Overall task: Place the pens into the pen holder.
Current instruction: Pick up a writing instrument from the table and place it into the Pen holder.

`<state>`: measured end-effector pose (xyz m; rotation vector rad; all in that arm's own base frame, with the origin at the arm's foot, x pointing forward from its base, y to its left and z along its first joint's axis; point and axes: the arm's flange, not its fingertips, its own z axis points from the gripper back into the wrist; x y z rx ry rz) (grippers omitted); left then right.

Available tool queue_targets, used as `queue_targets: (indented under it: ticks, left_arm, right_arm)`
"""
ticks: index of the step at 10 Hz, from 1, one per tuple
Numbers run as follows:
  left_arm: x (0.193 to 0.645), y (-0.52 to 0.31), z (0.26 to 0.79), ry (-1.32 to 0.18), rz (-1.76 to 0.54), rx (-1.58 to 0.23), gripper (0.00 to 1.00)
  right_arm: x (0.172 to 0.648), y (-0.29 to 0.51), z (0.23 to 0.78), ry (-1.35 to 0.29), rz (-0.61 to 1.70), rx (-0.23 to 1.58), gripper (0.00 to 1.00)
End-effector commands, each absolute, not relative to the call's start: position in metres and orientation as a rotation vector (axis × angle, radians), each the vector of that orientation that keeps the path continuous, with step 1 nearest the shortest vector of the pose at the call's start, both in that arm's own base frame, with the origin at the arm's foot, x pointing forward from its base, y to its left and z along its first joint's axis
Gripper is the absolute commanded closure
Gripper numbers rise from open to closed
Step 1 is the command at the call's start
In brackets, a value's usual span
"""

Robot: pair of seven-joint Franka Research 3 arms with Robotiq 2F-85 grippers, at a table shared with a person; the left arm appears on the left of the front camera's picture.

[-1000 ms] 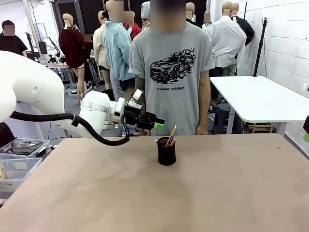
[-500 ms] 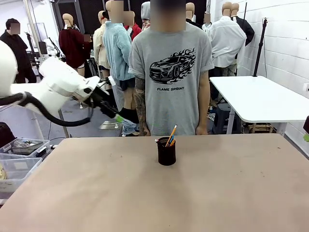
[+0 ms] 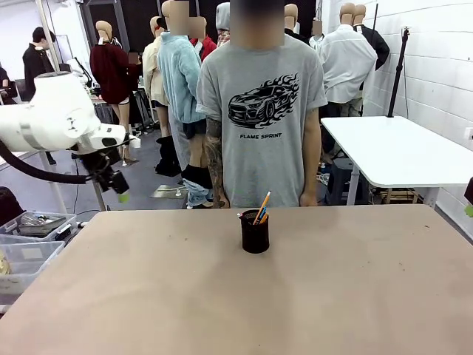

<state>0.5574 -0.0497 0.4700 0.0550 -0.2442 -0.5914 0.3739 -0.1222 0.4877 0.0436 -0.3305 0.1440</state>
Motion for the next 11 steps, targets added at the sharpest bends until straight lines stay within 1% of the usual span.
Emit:
queue_targets:
  ticks: [1,2,3,6,8,9,11]
  left_arm:
    - [0.537,-0.024,0.487,-0.201,-0.409,0.061,0.0]
    - [0.528,0.006,0.485,-0.191,-0.332,0.077,0.0]
    - [0.517,0.034,0.479,-0.163,-0.314,0.055,0.0]
    - [0.469,0.093,0.463,-0.139,-0.072,0.132,0.0]
    - [0.449,0.118,0.452,-0.178,-0.016,0.074,0.0]
    - [0.472,0.109,0.461,-0.13,-0.1,0.077,0.0]
    - [0.472,0.109,0.461,-0.13,-0.1,0.077,0.0]
  right_arm:
    - [0.375,-0.119,0.487,-0.319,0.131,0.013,0.48]
    - [0.375,-0.119,0.487,-0.319,0.131,0.013,0.48]
    - [0.375,-0.119,0.487,-0.319,0.131,0.013,0.48]
    - [0.375,-0.119,0.487,-0.319,0.131,0.013,0.48]
    - [0.375,-0.119,0.487,-0.319,0.131,0.013,0.48]
    - [0.375,-0.119,0.487,-0.319,0.131,0.013,0.48]
    - [0.375,-0.119,0.487,-0.319,0.131,0.013,0.48]
